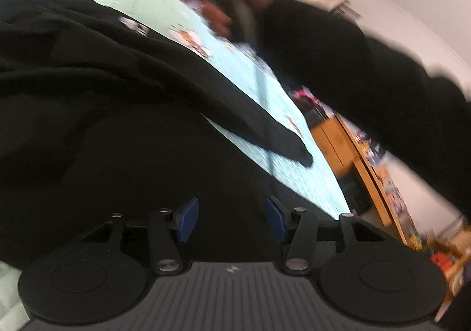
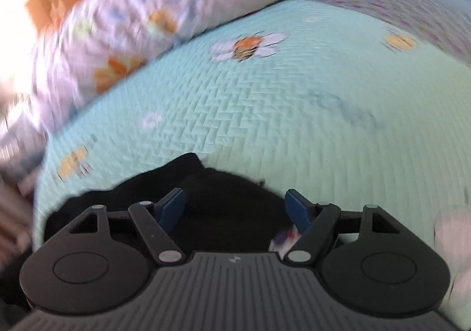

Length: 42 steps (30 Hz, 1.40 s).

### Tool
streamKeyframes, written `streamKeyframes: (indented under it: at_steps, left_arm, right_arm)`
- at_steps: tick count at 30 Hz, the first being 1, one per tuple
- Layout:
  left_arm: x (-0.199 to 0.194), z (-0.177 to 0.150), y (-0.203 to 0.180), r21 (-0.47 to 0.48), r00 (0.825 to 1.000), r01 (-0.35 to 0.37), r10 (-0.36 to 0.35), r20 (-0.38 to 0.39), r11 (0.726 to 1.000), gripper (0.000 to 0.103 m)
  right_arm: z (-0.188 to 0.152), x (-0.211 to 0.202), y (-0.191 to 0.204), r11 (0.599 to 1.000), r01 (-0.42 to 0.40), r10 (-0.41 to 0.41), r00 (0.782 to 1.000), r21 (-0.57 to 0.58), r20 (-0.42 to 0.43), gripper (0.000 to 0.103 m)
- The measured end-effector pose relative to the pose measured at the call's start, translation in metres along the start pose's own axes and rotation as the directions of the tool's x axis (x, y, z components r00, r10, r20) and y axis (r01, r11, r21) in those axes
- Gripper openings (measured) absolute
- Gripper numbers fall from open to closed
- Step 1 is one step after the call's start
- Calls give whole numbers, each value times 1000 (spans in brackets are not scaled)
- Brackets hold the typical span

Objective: Fold clothes

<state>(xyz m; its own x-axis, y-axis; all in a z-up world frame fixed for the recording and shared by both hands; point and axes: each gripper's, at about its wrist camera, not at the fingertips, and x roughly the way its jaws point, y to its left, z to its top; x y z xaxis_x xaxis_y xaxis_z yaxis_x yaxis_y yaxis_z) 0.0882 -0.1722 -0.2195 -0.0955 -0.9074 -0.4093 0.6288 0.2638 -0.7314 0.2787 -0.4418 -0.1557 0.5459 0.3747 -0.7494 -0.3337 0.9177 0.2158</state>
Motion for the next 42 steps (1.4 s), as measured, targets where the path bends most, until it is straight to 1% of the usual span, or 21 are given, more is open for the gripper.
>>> streamKeyframes:
  at_steps: [3,6,8,10,13,14,16,17,21,28,30,32,33,34,35,36,37,38,39,40,42]
  left_arm:
    - [6,-5,11,-28,999,46,-46,-17,999,53]
    - [6,-6,25,-93,997,77,-78,-12,993,54]
    - [6,-7,31,-132,996,91,-93,-8,987,54]
    - [7,-8,35,-159,995,103,-104,-2,982,54]
    - [7,-10,31,-155,993,116,-118,-3,981,56]
    - [8,-11,29,-155,992,121,-123,-5,981,56]
    - [9,-13,27,-157,991,127,-130,-11,979,56]
    - [10,-13,26,-159,991,128,-131,-13,979,56]
    - [11,-13,29,-190,990,139,-143,-5,972,56]
    - [7,-13,32,-210,989,148,-150,3,967,56]
    - [7,-11,31,-215,988,150,-153,2,965,56]
    - [6,-11,30,-215,988,152,-155,2,965,56]
    - [6,-11,30,-215,988,153,-156,1,965,56]
    - [5,-11,31,-216,987,154,-158,1,964,56]
    - [3,-10,33,-217,987,156,-160,0,964,56]
    - [1,-10,35,-219,987,157,-161,-1,963,56]
    - [0,-9,36,-220,987,158,-163,-1,963,56]
    - [-1,-9,37,-219,986,160,-164,-2,963,56]
    - [-1,-9,37,-219,986,161,-165,-3,962,56]
    - [0,-8,37,-219,986,162,-166,-4,962,56]
    - [-1,-9,38,-223,986,163,-168,-3,961,56]
  right_arm:
    - [18,31,2,995,-38,29,995,-97,-93,76]
    - [21,58,4,980,-88,52,979,-178,-196,76]
    - [19,73,9,970,-86,30,971,-229,-236,75]
    - [17,87,10,967,-81,7,956,-242,-292,75]
    - [20,92,14,963,-80,-5,949,-256,-314,75]
    - [22,93,14,966,-78,-3,950,-248,-313,69]
    - [29,92,13,967,-66,-8,957,-246,-289,39]
    - [32,91,12,968,-60,-10,961,-245,-277,12]
    - [47,89,10,970,-35,-21,974,-239,-227,6]
    - [70,88,6,975,8,-41,989,-221,-145,6]
    - [65,103,5,977,31,-71,980,-211,-185,14]
    - [62,106,11,969,61,-105,979,-239,-174,18]
    - [62,105,13,966,74,-117,979,-247,-165,23]
    - [65,98,13,968,79,-116,982,-238,-147,25]
    - [69,86,13,972,77,-106,987,-221,-122,32]
    - [72,74,13,975,78,-100,990,-208,-99,41]
    - [73,61,14,975,86,-103,992,-206,-76,46]
    - [72,47,15,972,108,-121,991,-208,-54,54]
    - [68,32,16,969,136,-146,989,-206,-36,58]
    - [61,16,16,969,151,-159,987,-194,-25,58]
    - [38,-14,16,978,143,-146,989,-150,-9,58]
